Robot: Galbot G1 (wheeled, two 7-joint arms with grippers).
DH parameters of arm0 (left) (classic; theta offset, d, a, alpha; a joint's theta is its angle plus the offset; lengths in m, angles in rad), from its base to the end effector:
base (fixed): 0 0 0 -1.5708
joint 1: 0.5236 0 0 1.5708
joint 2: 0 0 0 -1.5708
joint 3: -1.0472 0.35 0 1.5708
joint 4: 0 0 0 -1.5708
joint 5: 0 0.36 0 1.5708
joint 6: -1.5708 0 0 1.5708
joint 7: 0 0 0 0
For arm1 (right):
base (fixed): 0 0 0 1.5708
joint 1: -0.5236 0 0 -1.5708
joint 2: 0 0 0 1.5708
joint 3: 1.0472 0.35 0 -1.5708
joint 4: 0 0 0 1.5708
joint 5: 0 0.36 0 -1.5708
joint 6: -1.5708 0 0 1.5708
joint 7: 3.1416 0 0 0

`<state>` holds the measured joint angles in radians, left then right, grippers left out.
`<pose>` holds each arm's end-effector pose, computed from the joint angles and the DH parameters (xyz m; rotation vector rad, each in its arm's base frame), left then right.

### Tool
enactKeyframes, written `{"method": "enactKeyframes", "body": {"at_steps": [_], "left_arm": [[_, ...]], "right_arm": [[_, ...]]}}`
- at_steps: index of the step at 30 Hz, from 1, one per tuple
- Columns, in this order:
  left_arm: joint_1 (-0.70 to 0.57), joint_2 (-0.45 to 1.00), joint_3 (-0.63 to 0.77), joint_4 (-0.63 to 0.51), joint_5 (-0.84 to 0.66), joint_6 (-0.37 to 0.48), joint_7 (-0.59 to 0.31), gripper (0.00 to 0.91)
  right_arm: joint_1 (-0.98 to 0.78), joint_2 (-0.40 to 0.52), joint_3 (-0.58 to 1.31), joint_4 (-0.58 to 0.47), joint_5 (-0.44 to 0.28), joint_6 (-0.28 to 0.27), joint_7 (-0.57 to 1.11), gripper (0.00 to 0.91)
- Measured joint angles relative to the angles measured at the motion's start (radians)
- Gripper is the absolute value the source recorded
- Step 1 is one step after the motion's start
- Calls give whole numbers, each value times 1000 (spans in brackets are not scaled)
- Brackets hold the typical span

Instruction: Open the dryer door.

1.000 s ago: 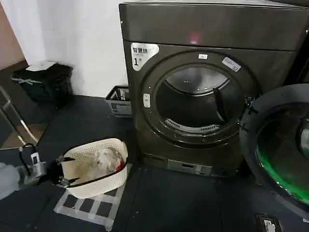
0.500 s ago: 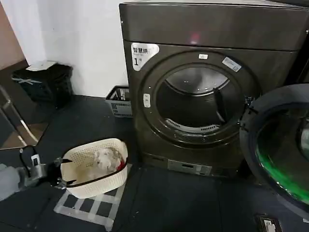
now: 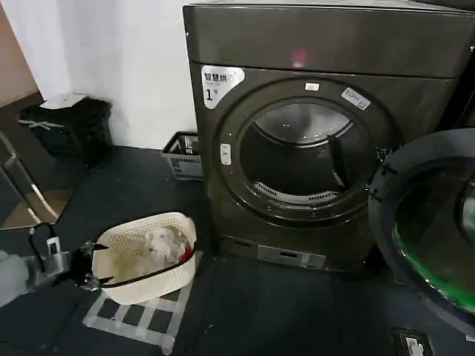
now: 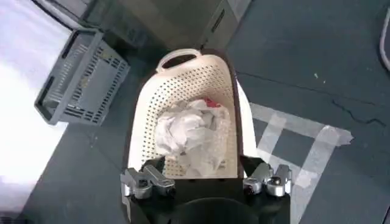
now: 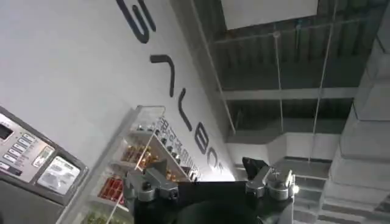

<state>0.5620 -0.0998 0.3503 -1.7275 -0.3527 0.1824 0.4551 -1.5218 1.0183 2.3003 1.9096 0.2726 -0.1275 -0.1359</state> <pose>0.3421 0.2652 -0.1595 -0.8830 -2.0428 -1.2779 -0.0716 -0.4038 0.0125 1.5845 2.0564 -0.9578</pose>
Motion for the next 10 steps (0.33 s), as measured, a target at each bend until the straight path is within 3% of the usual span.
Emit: {"method": "enactKeyframes", "body": {"at_steps": [10], "left_arm": [[0,-1,0,6,10,-4,19,907]], "right_arm": [[-1,0,5,-8,-32,14,0,907]]}}
